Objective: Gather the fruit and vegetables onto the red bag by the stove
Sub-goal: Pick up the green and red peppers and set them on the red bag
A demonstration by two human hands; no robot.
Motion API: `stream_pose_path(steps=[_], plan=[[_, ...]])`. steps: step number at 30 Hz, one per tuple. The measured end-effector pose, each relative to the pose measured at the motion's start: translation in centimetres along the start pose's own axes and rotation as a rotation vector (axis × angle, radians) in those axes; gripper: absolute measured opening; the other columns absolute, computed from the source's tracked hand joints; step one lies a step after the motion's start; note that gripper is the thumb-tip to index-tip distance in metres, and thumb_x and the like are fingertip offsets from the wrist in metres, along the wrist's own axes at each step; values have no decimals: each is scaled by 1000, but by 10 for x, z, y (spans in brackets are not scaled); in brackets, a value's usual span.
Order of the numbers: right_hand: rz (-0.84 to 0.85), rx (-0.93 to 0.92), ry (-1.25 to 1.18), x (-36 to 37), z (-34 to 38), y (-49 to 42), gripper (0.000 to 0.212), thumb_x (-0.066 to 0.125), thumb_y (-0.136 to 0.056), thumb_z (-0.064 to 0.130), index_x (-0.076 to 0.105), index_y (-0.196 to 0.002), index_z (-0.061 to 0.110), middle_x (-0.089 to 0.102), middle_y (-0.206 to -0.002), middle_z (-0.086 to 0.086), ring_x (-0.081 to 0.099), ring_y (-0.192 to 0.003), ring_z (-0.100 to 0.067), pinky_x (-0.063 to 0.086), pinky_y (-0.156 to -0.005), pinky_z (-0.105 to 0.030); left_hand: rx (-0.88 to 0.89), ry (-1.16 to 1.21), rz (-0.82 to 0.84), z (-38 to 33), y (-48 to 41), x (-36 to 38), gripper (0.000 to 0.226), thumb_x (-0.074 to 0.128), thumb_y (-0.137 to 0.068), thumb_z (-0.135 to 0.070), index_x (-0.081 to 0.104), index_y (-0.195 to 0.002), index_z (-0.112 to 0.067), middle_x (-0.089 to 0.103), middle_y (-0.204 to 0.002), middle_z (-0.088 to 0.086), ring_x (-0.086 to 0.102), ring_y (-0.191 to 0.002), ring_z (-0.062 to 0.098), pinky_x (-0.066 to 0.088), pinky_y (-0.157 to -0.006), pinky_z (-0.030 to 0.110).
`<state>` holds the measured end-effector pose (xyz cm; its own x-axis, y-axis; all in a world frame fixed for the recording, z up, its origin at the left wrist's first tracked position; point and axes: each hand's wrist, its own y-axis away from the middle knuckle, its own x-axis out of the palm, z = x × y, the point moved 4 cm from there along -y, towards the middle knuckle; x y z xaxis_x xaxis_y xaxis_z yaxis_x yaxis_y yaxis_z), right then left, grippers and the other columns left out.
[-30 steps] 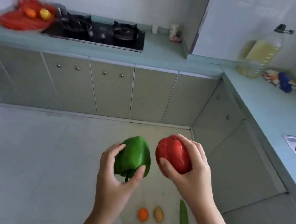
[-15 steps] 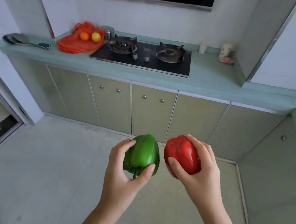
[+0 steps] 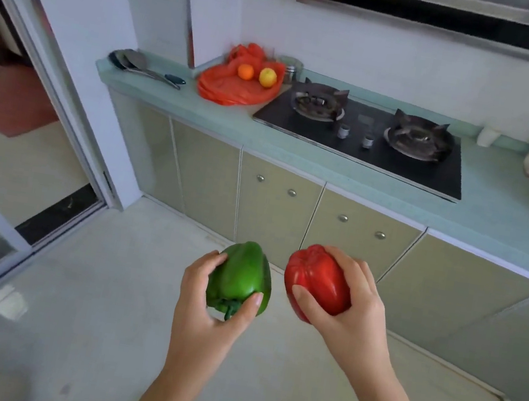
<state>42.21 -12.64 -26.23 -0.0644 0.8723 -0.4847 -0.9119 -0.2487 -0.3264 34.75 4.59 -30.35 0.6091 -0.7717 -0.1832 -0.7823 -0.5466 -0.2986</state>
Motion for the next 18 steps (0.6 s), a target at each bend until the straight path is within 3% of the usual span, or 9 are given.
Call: stream_pose_path(steps=[6,10,18], plan=[[42,-18,-1,106,45,-90,57,65,-59,53,45,-112,48,47,-110,25,50,-103,-3,38,-80,-2,-15,-1,-16,41,-119,-66,57,68,-60,-51,46,-112,-43,51,-117,-12,52,-108,6,48,-83,20],[75,-61,-16,171,74,-148,58,71,-62,43,43,-112,51,43,-110,29,47,-104,-1,38,-81,-7,-20,-31,-46,67,-186,-114,58,68,-61,-50,47,-114,-41,51,-118,-9,52,-108,9,49,-85,29],[137,-71,-34,258,79,-221,61,79,-67,28,43,-111,50,44,-113,25,46,-106,1,37,-78,0,-130,-23,-96,117,-270,-154,52,72,-62,-41,47,-108,-45,51,-116,-14,53,-103,3,44,-76,9]])
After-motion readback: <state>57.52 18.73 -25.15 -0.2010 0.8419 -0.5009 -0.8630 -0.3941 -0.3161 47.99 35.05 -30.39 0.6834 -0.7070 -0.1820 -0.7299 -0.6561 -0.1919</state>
